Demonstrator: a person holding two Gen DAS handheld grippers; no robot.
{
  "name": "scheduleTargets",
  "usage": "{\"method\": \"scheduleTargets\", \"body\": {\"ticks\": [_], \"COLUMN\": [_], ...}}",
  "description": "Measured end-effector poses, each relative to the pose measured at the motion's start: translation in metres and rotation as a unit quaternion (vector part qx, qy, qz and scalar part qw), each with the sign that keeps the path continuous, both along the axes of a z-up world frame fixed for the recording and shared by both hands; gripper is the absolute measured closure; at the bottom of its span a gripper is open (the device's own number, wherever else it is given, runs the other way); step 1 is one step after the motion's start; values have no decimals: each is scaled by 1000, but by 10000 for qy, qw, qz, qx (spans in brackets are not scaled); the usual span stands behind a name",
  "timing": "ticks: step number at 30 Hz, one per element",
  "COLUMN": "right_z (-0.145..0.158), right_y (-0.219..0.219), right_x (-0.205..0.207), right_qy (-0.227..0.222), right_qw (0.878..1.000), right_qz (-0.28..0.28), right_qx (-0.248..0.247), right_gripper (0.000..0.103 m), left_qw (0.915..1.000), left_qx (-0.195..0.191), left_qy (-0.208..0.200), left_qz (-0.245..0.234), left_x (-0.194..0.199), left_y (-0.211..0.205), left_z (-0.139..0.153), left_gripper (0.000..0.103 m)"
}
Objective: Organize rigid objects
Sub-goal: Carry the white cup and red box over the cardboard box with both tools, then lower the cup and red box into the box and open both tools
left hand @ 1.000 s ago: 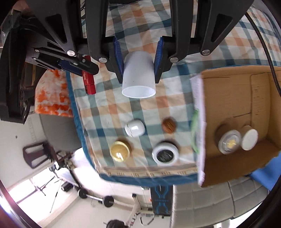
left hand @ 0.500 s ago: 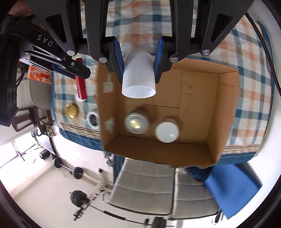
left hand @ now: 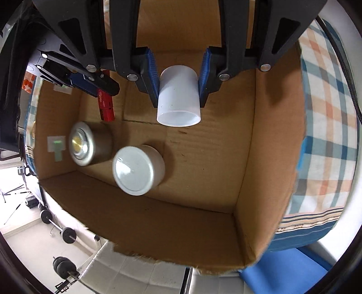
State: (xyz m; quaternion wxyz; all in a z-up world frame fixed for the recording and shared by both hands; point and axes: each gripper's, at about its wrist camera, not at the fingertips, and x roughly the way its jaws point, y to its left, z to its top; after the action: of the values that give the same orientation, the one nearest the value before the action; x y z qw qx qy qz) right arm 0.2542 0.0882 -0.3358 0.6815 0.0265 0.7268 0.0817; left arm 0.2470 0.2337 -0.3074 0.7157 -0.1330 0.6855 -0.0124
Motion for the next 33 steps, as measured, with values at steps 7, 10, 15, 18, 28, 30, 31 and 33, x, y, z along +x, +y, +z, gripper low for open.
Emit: {"method": "scheduleTargets", "body": {"ticks": [7, 10, 15, 18, 28, 30, 31, 33], "right_z": [-21, -25, -27, -33, -33, -26, -22, -13], "right_y": [16, 18, 25, 26, 9, 4, 2, -2], "right_x": [29, 39, 52, 59, 61, 56, 54, 47], "right_qy": [-2, 5, -168, -170, 20, 0, -24, -71], "right_qw": [9996, 9995, 9986, 9983, 9994, 9995, 9995, 9996], "right_qz": [-5, -28, 41, 19, -99, -97, -98, -57], "right_qx": [-291, -311, -500, -563, -332, -291, -284, -262], "right_gripper": [67, 67, 67, 66, 50, 36, 33, 29], "left_qw": [9997, 9994, 9991, 9985, 9985, 9989, 9989, 9991], "left_qx": [106, 135, 206, 293, 355, 278, 264, 258], "left_qy": [181, 239, 306, 370, 407, 376, 385, 345], "left_qz": [-149, -192, -226, -272, -99, -56, -35, -8], "left_x": [31, 41, 54, 61, 64, 58, 55, 46], "left_y": [-2, -3, -3, -3, 5, 7, 8, 9], "left_z": [-23, -28, -35, -41, -26, -17, -13, -4], "left_gripper": [74, 74, 74, 74, 36, 31, 31, 23]}}
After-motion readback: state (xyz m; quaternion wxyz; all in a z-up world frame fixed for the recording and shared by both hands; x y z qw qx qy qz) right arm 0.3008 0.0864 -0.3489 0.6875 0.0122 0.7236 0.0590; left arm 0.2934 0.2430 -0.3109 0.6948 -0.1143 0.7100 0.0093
